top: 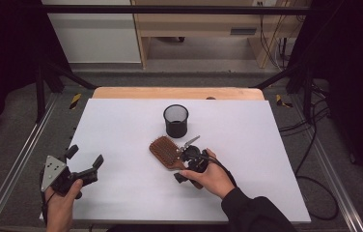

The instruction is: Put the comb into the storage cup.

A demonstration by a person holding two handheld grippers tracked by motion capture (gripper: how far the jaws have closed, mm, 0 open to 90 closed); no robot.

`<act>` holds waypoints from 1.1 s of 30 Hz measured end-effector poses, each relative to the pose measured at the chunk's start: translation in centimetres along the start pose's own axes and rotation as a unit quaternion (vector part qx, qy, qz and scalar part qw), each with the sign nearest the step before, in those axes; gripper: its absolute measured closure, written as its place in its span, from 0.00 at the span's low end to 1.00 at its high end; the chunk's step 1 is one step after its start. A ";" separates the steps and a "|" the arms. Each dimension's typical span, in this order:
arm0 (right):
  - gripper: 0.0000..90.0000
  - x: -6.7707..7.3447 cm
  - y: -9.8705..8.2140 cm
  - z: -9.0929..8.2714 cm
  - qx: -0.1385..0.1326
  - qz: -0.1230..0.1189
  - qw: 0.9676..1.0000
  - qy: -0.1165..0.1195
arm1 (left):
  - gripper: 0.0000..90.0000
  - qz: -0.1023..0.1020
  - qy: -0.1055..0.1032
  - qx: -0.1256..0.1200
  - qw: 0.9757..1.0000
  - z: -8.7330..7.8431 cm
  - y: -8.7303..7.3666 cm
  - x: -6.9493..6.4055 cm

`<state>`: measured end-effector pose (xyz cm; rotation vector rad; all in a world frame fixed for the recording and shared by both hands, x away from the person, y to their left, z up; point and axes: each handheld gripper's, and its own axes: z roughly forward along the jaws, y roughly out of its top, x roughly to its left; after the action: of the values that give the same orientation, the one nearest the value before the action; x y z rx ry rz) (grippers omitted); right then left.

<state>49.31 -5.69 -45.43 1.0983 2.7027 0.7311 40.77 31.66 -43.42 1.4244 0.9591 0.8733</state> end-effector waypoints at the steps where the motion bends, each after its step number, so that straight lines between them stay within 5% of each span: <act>1: 0.09 0.1 0.0 0.3 0.003 -0.001 1.000 0.000 | 0.04 0.000 0.000 0.000 1.000 0.0 0.0 0.0; 11: 0.21 0.4 0.2 0.7 0.009 0.001 1.000 -0.003 | 0.04 0.000 -0.001 0.000 1.000 0.0 0.0 0.0; 18: 0.43 0.3 0.2 0.5 0.007 0.001 1.000 -0.007 | 0.04 0.001 -0.002 0.000 1.000 0.0 0.0 -0.1; 33: 0.71 0.4 0.2 0.5 0.008 -0.018 0.999 -0.027 | 0.04 0.003 -0.001 0.002 1.000 0.1 0.0 -0.1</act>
<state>49.30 -5.11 -45.76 1.0533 2.6807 0.6650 40.83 31.53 -43.43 1.4321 0.9555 0.8738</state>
